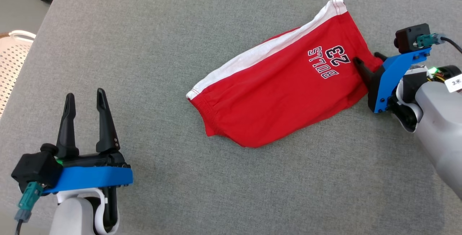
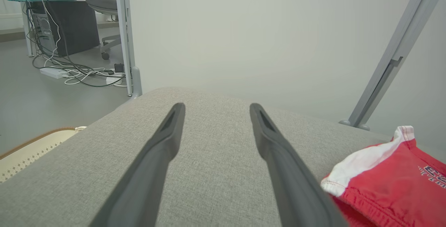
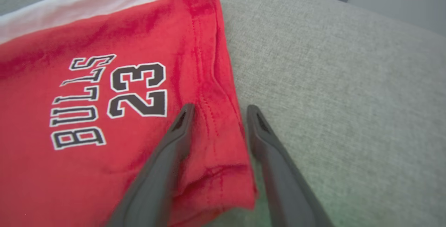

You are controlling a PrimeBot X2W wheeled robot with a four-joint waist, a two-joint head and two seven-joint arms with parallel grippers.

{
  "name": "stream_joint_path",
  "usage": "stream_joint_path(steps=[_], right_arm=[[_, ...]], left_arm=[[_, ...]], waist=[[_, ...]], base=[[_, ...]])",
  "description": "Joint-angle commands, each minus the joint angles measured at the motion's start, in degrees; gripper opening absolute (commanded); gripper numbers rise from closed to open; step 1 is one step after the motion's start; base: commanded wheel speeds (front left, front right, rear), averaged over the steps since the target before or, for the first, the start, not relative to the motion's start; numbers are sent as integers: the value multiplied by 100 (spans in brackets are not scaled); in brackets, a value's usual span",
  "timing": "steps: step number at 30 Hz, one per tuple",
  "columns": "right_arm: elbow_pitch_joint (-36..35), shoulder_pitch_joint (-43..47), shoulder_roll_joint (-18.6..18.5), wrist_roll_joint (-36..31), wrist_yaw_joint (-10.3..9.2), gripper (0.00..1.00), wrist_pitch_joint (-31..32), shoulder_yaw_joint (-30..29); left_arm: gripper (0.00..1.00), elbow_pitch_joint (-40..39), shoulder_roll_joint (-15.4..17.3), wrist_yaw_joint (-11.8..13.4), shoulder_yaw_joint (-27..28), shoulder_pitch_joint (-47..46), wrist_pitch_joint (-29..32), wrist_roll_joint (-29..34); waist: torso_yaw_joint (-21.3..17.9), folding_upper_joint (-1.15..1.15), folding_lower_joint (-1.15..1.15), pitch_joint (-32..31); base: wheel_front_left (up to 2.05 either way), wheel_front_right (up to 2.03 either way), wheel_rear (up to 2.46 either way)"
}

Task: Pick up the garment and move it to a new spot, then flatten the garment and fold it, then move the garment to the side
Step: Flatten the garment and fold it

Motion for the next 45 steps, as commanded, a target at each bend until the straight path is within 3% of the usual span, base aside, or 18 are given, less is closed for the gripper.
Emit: stream_joint_path(steps=[1, 11, 24, 32, 38, 45], right_arm=[[25, 276, 85, 35, 3, 0, 91, 84], [-103, 431, 175, 335, 2, 0, -360, 54], [-682, 1593, 109, 833, 2, 0, -1413, -3], [-967, 2295, -118, 1018, 2, 0, -1574, -365], [-1240, 2728, -391, 790, 2, 0, -1574, -1096], [-1468, 2957, -272, 276, 2, 0, -1576, -1703]], left_arm=[[100, -22, -29, -6, 29, 72, -24, 58], [100, 151, -39, -6, -26, 167, -24, 201], [100, 146, -35, -6, 270, 642, -24, 623], [100, 72, -37, -6, 368, 884, -24, 671], [100, 35, -38, -6, 344, 904, -24, 686], [100, 63, -37, -6, 304, 890, -24, 644]], waist=[[-15, 1, 1, -31], [-279, 1, 1, -386], [-1166, 1, 1, -1047], [-1465, 1, 1, -1228], [-1536, 1, 1, -1221], [-1545, 1, 1, -1226]], base=[[0, 0, 0], [0, 0, 0], [0, 0, 0], [0, 0, 0], [0, 0, 0], [0, 0, 0]])
